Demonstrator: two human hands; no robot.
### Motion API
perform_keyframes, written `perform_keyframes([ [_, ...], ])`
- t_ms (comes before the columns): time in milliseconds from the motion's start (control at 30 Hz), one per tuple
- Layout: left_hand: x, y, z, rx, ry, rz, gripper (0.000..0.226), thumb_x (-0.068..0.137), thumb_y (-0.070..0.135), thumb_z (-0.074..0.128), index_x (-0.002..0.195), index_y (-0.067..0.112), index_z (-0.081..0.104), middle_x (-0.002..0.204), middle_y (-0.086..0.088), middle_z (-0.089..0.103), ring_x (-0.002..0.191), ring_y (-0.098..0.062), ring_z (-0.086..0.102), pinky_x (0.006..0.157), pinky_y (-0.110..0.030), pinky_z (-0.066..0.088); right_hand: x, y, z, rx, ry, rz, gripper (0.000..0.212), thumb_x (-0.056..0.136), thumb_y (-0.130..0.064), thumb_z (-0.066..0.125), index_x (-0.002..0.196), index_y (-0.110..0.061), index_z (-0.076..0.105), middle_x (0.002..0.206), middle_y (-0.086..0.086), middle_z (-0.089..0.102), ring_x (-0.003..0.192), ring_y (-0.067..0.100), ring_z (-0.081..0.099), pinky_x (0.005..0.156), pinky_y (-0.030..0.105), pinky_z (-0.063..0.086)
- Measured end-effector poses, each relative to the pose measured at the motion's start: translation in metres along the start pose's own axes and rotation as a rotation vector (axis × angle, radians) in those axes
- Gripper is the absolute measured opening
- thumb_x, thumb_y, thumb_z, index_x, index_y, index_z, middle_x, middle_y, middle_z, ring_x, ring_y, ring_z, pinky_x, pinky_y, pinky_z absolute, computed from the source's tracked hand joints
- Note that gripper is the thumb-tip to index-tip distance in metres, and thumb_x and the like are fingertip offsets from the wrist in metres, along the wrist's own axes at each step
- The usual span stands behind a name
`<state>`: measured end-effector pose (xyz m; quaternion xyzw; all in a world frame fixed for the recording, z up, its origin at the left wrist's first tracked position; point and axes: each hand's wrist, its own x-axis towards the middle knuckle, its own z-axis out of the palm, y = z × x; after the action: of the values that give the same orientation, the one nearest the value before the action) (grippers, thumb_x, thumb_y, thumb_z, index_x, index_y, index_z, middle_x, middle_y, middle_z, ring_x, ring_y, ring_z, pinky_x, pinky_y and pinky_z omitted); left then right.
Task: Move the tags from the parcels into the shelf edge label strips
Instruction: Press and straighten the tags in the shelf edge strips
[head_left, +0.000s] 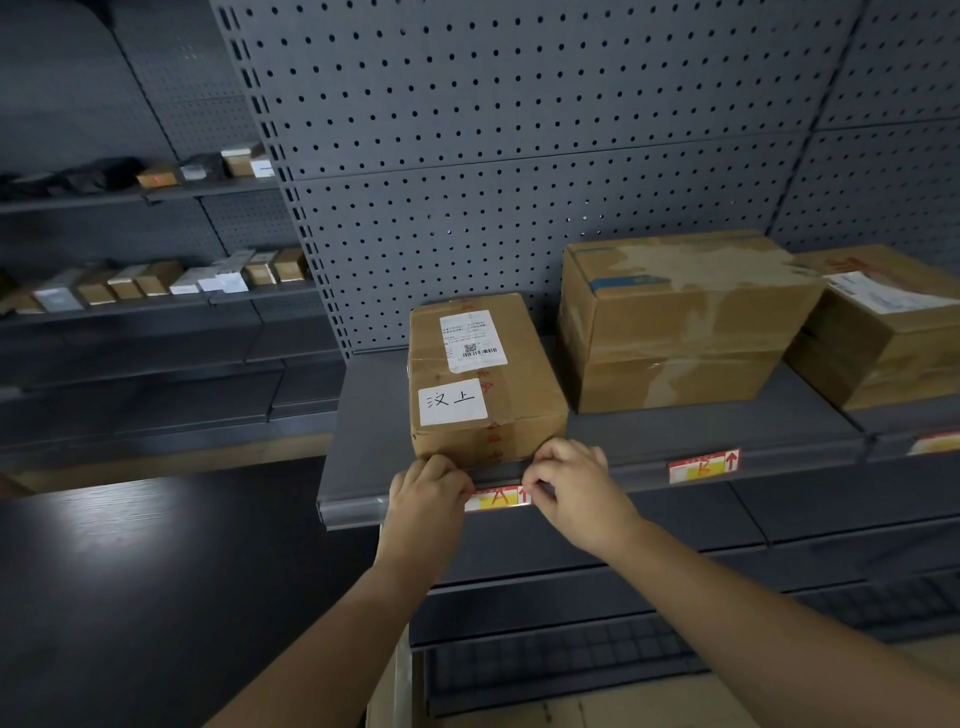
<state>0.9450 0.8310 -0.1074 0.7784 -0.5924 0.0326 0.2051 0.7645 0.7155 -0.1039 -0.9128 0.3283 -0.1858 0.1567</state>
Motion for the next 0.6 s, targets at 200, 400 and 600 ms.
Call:
perform_keyframes([
  [200, -0.001, 0.007, -0.01, 0.027, -0.051, 0.018, 0.015, 0.097, 0.027, 0.054, 0.103, 0.029, 0.068, 0.106, 0.01, 0.056, 0.104, -0.013, 0.049, 0.097, -0.033, 0.039, -0.002, -0.001, -0.001, -0.03, -0.018, 0.026, 0.013, 0.093, -0.034, 0.06, 0.095, -0.032, 0.073, 0.109, -0.011, 0.053, 0.108, 0.02, 0.046, 0.092, 0.033, 0.041],
  [400, -0.004, 0.025, -0.027, 0.084, -0.063, -0.005, 0.019, 0.091, 0.03, 0.059, 0.109, 0.032, 0.063, 0.111, 0.011, 0.052, 0.109, -0.012, 0.047, 0.098, -0.034, 0.039, -0.007, -0.013, -0.021, 0.048, 0.007, 0.026, 0.02, 0.093, -0.029, 0.062, 0.11, -0.023, 0.072, 0.112, -0.01, 0.056, 0.104, 0.01, 0.052, 0.09, 0.025, 0.048],
  [600, 0.011, 0.057, -0.024, -0.018, -0.007, 0.092, 0.006, 0.087, 0.028, 0.059, 0.092, 0.03, 0.062, 0.098, 0.01, 0.054, 0.095, -0.014, 0.051, 0.081, -0.033, 0.047, -0.026, 0.0, -0.049, 0.049, 0.09, 0.076, 0.019, 0.092, -0.026, 0.064, 0.107, -0.019, 0.073, 0.11, -0.008, 0.058, 0.101, 0.009, 0.056, 0.089, 0.024, 0.048],
])
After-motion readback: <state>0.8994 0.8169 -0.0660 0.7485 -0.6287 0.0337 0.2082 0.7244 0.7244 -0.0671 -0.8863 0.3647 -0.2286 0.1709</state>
